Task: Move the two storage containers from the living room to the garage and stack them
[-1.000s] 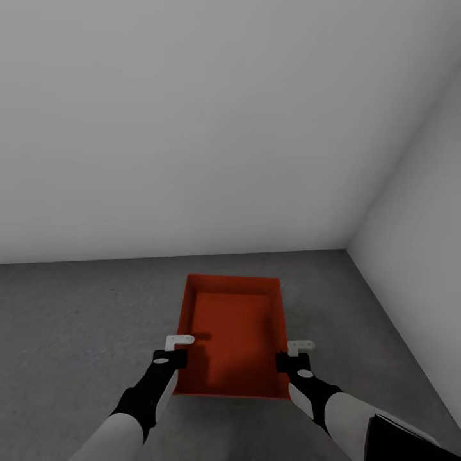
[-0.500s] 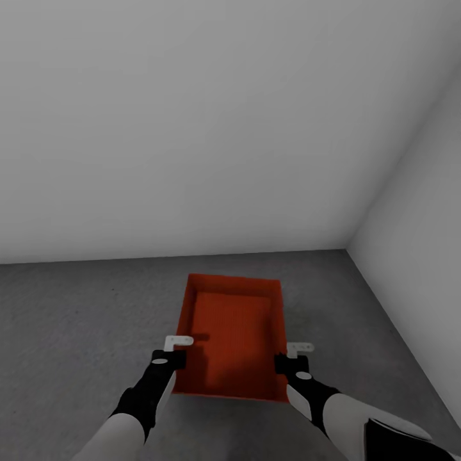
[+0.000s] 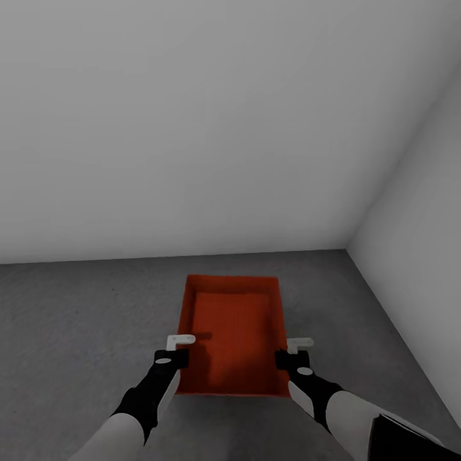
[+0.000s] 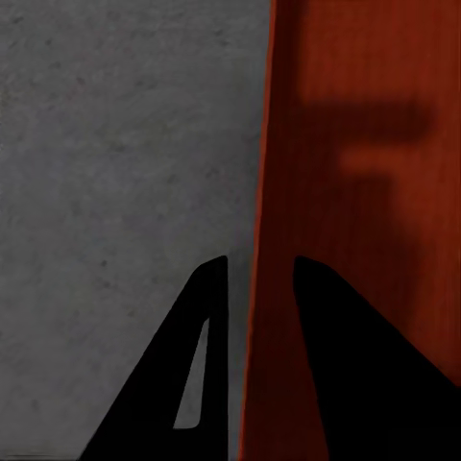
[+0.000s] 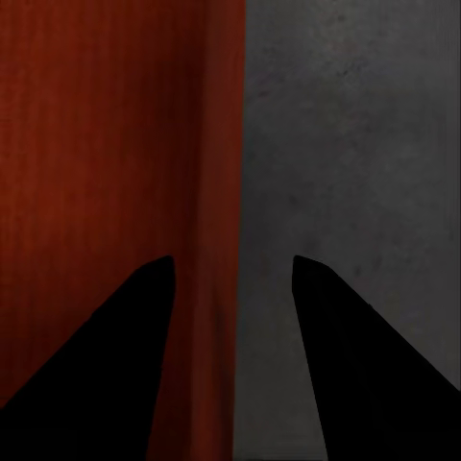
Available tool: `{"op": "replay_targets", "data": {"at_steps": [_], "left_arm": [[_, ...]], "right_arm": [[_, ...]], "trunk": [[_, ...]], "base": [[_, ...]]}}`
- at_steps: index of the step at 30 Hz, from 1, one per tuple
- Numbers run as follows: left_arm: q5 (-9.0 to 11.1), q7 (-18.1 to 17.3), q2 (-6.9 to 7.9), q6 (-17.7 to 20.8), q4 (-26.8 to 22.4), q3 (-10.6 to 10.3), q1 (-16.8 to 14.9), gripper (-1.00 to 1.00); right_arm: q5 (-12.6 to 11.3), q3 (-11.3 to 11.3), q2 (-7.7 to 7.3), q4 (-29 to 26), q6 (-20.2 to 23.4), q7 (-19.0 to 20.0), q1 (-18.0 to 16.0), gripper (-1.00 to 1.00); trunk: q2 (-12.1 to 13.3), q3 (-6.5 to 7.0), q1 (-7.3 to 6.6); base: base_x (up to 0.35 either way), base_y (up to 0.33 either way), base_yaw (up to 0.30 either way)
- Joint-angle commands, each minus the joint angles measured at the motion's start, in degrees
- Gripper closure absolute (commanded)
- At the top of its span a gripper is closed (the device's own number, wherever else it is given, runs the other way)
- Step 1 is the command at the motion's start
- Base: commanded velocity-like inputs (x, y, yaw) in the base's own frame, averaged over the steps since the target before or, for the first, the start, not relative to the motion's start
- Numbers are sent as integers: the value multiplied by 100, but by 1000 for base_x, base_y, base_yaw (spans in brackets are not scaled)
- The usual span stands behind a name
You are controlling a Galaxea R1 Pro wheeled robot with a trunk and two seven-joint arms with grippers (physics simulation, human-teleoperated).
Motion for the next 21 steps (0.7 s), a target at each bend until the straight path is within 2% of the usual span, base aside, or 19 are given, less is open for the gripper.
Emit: {"op": "replay_targets", "data": {"at_steps": [1, 21], "left_arm": [[-134, 58, 11, 65, -15, 121, -3, 100], [-134, 58, 11, 65, -15, 121, -3, 100]], "right_arm": [[2, -63, -235, 157, -28, -67, -3, 100], [2, -63, -235, 157, -32, -67, -4, 100]], "trunk": [[-2, -4, 0], [-2, -4, 0]], "base": [[0, 0, 0], [0, 0, 0]]}}
